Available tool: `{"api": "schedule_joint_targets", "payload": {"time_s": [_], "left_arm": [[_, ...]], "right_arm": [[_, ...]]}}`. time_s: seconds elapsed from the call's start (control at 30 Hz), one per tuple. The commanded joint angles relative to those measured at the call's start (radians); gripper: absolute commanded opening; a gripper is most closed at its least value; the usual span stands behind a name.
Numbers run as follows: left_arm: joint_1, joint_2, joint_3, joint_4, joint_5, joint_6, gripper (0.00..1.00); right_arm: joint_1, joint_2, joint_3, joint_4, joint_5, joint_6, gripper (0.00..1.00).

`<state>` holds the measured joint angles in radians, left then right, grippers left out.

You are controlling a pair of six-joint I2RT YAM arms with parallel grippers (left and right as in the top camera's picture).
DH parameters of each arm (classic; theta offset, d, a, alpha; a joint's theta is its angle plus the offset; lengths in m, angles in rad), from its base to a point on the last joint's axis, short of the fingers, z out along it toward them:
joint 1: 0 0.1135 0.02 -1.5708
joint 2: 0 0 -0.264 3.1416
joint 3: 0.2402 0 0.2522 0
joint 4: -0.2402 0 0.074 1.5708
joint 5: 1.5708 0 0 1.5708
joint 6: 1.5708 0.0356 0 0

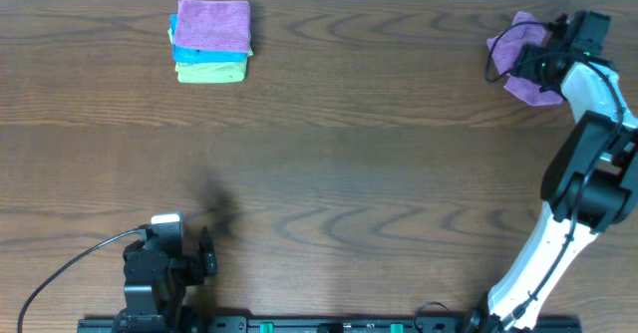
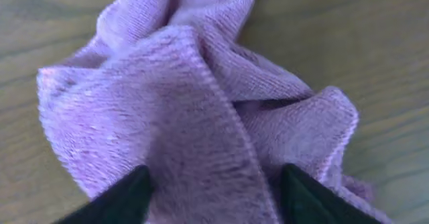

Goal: Fold the cloth
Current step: 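Reach the right gripper to the crumpled pink cloth and grasp it, then lift the pink cloth with the right gripper and carry it leftward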

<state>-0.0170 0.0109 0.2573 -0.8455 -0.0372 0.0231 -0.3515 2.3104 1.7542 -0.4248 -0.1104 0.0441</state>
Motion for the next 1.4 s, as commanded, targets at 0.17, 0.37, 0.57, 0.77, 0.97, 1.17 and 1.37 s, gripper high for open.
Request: {"api": "schedule_joint_targets", "payload": {"time_s": [0.17,0.37,0.57,0.77,0.97,1.17,1.37], "left_arm": [[-0.005,-0.007,-0.009,-0.062,-0.022,0.007,0.95],[-0.005,-0.007,-0.009,-0.062,-0.022,0.007,0.95],[-0.005,-0.007,-0.009,-0.062,-0.022,0.007,0.95],[-0.005,-0.007,-0.009,-0.062,-0.022,0.007,0.95],[-0.005,-0.007,-0.009,-0.062,-0.022,0.007,0.95],[-0.005,-0.007,-0.009,-0.062,-0.022,0.007,0.95],[-0.005,-0.007,-0.009,-0.062,-0.022,0.007,0.95]], "right_arm": [[-0.007,-0.011,0.019,0.005,-0.031,0.003,0.01],[0.0,-0.103,0.019,-0.025,-0.061,-0.006,0.01],[0.033,-0.24,0.019,-0.191,-0.085,-0.059,0.01],[0.106,-0.375,0.019,-0.496,-0.172,-0.198,0.01],[0.186,-0.486,0.018,-0.716,-0.213,-0.291,0.02],[0.233,-0.597,0.011,-0.812,-0.265,-0.349,0.02],[0.3,-0.722,-0.08,-0.85,-0.328,-0.393,0.01]]}}
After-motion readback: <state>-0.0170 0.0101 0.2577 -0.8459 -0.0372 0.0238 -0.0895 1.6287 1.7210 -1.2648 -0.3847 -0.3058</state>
